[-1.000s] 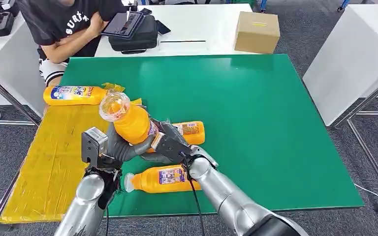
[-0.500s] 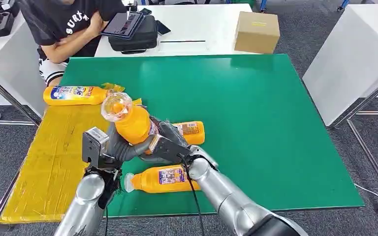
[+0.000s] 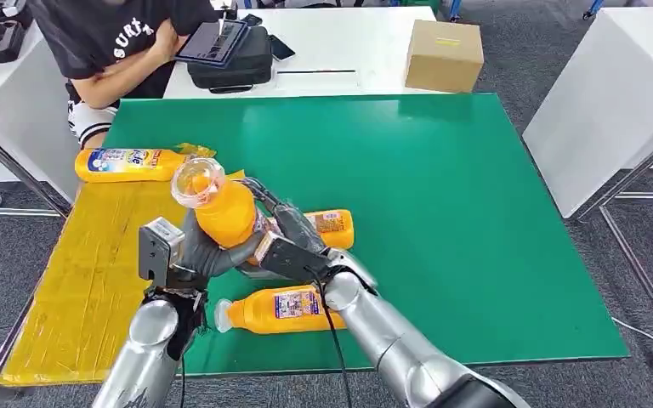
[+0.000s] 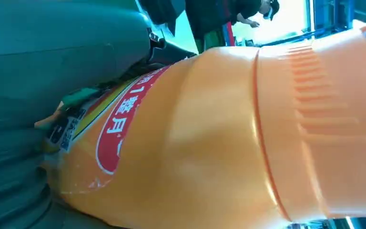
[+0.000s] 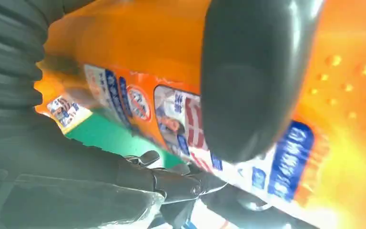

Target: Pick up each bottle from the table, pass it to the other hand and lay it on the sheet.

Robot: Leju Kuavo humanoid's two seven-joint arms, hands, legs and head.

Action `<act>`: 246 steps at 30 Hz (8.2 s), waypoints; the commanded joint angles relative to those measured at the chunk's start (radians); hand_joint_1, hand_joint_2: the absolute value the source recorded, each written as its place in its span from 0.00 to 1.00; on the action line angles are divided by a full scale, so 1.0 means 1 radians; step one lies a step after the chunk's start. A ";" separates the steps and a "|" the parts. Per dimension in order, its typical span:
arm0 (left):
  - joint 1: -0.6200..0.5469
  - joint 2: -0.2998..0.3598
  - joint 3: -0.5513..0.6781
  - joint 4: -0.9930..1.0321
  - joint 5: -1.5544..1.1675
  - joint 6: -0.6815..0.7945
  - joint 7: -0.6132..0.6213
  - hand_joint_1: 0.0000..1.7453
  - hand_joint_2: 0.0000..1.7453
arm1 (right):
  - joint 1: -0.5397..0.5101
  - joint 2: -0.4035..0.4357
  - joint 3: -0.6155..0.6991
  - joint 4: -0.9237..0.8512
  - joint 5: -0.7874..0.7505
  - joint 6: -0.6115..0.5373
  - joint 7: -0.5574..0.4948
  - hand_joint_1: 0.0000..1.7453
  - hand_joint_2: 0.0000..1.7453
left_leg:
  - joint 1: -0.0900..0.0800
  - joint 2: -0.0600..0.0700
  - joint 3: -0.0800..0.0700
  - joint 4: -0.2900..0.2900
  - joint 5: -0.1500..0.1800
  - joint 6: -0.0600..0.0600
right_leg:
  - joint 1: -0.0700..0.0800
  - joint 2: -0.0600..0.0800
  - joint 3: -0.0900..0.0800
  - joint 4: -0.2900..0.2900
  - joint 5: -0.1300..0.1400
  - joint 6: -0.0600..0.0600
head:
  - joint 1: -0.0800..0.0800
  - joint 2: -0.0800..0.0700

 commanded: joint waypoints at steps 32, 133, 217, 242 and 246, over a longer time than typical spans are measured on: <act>-0.200 0.229 0.379 0.408 -0.996 0.600 0.226 1.00 1.00 | 0.482 -0.415 -0.065 -1.067 0.442 -0.375 0.291 0.00 1.00 | 0.001 -0.003 0.001 -0.001 0.000 -0.002 | 0.002 -0.005 0.003 -0.001 -0.001 -0.004 | 0.000 0.000; 0.133 0.102 0.101 -0.114 -0.012 -0.177 -0.052 0.00 1.00 | -0.070 -0.284 0.041 -0.048 0.669 -0.067 0.536 0.00 1.00 | 0.001 0.001 -0.001 0.000 0.003 -0.002 | 0.001 0.000 0.000 -0.001 0.002 -0.002 | 0.000 0.000; 0.118 0.097 0.064 -0.125 -0.039 -0.068 -0.077 0.00 1.00 | -0.093 -0.190 0.031 0.126 0.522 -0.329 0.467 1.00 1.00 | 0.001 -0.001 -0.002 0.000 0.003 -0.002 | 0.001 -0.002 -0.001 0.000 0.002 -0.001 | 0.000 0.000; 0.136 0.075 0.079 -0.174 -0.066 -0.046 -0.004 0.00 1.00 | 0.234 -0.204 -0.121 -0.503 0.235 -0.341 0.310 1.00 1.00 | 0.001 -0.001 -0.003 0.000 0.002 -0.002 | 0.002 -0.002 -0.002 -0.001 0.001 -0.003 | 0.000 0.000; 0.125 0.071 0.075 -0.169 -0.063 -0.044 0.009 0.00 1.00 | 0.241 -0.190 -0.122 -0.511 0.184 -0.329 0.275 1.00 1.00 | 0.001 -0.002 -0.004 0.000 0.002 -0.002 | 0.001 -0.003 -0.002 0.000 0.001 -0.002 | 0.000 0.000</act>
